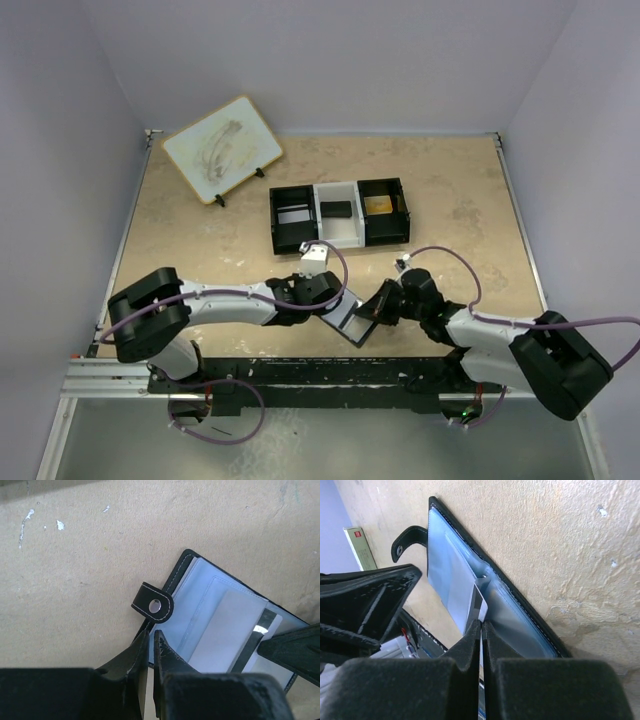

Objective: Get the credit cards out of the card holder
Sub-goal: Remove the credit card from the card holder.

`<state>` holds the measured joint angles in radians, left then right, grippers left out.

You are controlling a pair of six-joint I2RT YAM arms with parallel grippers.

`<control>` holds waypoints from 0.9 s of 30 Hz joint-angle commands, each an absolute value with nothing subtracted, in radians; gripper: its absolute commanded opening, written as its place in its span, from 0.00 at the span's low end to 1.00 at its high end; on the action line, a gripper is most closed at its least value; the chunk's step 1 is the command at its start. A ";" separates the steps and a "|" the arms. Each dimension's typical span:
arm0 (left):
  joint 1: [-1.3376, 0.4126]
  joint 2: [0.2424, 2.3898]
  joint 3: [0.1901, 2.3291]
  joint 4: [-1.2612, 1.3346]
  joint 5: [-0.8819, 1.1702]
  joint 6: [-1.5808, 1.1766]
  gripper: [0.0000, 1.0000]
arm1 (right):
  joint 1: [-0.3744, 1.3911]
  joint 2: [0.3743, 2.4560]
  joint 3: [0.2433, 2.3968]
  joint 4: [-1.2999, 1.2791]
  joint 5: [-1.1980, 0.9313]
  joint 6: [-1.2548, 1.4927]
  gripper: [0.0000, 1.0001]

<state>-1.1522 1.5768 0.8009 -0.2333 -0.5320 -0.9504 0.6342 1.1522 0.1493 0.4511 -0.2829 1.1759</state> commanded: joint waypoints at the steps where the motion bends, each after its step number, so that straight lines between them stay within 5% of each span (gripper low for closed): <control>1: -1.150 1.487 0.825 -0.217 -0.531 -0.932 0.06 | 0.608 1.145 0.170 0.393 -0.301 1.093 0.00; 9: -1.151 1.579 0.914 -0.074 -0.314 -0.824 0.09 | 0.511 1.242 0.228 0.393 -0.386 0.981 0.00; 27: -1.170 1.715 0.923 -0.216 -0.505 -0.897 0.03 | 0.485 1.137 0.333 0.155 -0.261 0.847 0.00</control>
